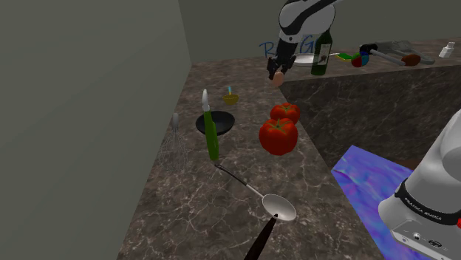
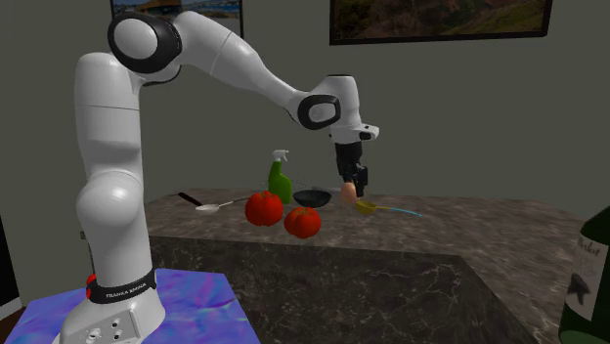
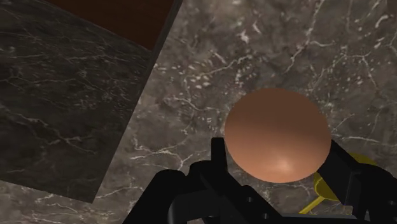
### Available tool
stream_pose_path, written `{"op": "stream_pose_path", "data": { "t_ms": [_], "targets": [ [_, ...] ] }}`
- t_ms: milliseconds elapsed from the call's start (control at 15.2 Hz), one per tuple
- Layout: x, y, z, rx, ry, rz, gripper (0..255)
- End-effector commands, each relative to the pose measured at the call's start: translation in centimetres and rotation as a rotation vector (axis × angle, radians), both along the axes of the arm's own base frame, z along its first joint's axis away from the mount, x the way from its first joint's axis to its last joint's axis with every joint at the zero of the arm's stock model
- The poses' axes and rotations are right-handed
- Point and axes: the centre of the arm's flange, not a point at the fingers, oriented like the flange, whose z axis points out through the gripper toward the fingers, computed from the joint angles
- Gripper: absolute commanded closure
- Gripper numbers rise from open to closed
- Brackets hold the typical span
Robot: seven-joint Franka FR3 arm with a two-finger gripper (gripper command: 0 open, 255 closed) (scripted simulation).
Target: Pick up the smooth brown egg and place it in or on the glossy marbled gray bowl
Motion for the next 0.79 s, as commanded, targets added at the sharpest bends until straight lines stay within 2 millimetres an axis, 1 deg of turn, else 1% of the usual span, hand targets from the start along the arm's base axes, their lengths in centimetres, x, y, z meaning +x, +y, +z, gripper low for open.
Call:
{"op": "stream_pose_path", "data": {
  "t_ms": [0,66,726],
  "targets": [
    [0.0,0.0,1.0,0.000,0.000,0.000,255],
    [0.0,0.0,1.0,0.000,0.000,0.000,255],
    [2.9,12.9,1.5,0.000,0.000,0.000,255]
  ]
}}
